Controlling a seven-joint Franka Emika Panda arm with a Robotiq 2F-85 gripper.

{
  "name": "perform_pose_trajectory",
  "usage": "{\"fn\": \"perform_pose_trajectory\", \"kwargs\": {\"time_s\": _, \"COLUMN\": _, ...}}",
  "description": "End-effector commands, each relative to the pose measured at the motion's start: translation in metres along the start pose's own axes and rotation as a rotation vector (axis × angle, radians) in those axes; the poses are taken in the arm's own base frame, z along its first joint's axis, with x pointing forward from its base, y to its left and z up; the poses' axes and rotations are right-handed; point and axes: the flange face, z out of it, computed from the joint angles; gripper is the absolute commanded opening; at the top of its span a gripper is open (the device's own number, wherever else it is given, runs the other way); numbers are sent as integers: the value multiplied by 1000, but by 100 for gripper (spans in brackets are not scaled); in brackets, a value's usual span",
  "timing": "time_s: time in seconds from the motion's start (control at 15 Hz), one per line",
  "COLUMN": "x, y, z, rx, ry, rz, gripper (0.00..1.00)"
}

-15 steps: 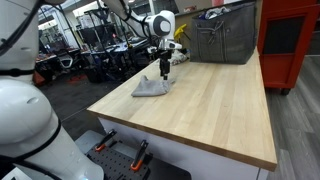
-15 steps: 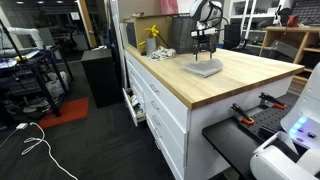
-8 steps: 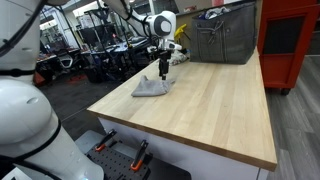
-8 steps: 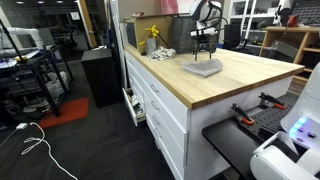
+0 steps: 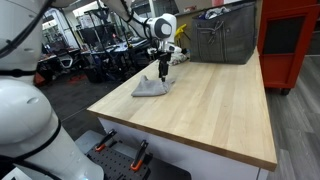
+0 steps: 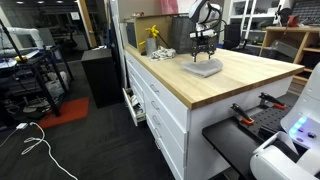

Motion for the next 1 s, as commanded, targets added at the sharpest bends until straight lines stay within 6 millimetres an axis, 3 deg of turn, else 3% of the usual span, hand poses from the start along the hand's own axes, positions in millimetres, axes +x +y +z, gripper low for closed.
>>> {"fn": "perform_pose_trajectory", "kwargs": {"time_s": 0.0, "x": 2, "y": -4, "z": -5, "rx": 11, "ry": -29, "rz": -3, "gripper": 100}}
{"fn": "perform_pose_trajectory", "kwargs": {"time_s": 0.4, "x": 3, "y": -3, "z": -1, "rx": 9, "ry": -33, "rz": -2, "gripper": 92}}
{"fn": "perform_pose_trajectory", "kwargs": {"time_s": 0.47, "x": 4, "y": -3, "z": 0, "rx": 8, "ry": -34, "rz": -1, "gripper": 70}}
{"fn": "perform_pose_trajectory", "kwargs": {"time_s": 0.6, "x": 4, "y": -3, "z": 1, "rx": 8, "ry": -35, "rz": -1, "gripper": 59}}
{"fn": "perform_pose_trajectory", "kwargs": {"time_s": 0.93, "x": 6, "y": -2, "z": 3, "rx": 9, "ry": -37, "rz": 3, "gripper": 19}}
